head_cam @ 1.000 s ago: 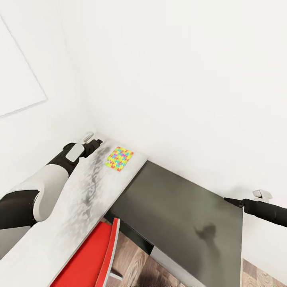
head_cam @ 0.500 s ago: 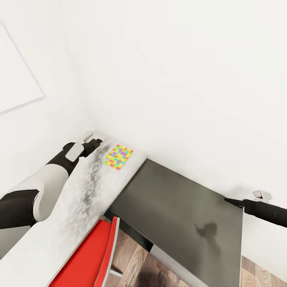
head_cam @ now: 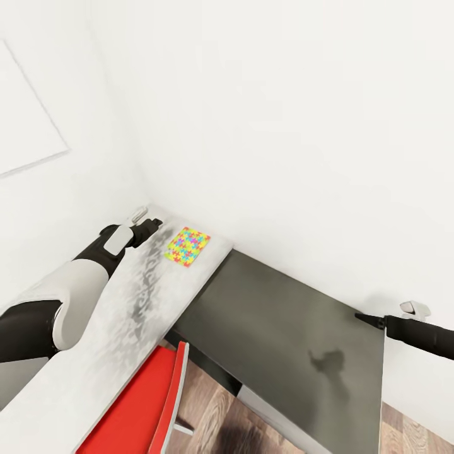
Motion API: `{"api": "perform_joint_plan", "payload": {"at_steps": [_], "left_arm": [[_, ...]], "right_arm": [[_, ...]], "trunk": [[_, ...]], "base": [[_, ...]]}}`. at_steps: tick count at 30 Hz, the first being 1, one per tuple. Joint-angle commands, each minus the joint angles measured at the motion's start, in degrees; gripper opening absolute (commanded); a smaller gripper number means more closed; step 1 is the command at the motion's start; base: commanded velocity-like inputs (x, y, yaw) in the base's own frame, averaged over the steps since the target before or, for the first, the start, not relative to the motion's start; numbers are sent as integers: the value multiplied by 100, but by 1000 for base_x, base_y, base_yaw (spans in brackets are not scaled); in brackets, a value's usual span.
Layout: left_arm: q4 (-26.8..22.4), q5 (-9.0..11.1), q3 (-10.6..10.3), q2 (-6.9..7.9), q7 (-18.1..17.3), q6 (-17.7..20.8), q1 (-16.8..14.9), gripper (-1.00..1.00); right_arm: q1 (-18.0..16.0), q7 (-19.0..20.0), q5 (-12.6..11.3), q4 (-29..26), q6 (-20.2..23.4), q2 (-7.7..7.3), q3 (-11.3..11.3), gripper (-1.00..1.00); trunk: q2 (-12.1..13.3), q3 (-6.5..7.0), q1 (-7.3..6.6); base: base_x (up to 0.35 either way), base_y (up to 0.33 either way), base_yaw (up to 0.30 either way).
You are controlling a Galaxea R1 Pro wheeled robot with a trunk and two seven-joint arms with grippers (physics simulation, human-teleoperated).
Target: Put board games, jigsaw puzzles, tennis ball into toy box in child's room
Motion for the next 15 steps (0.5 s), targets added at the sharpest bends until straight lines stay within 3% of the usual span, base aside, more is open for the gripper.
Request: {"api": "perform_joint_plan", "payload": {"at_steps": [1, 15], "left_arm": [[-16, 43, 20, -3, 34, 33, -2, 100], [-19, 42, 19, 4, 34, 33, 1, 100]], "right_arm": [[-5, 26, 10, -1, 32, 0, -7, 100], [8, 26, 5, 0, 32, -4, -7, 100]], "trunk": [[-10, -12, 3], [-10, -63, 3]], "base": [[0, 0, -2], [0, 0, 0]]}}
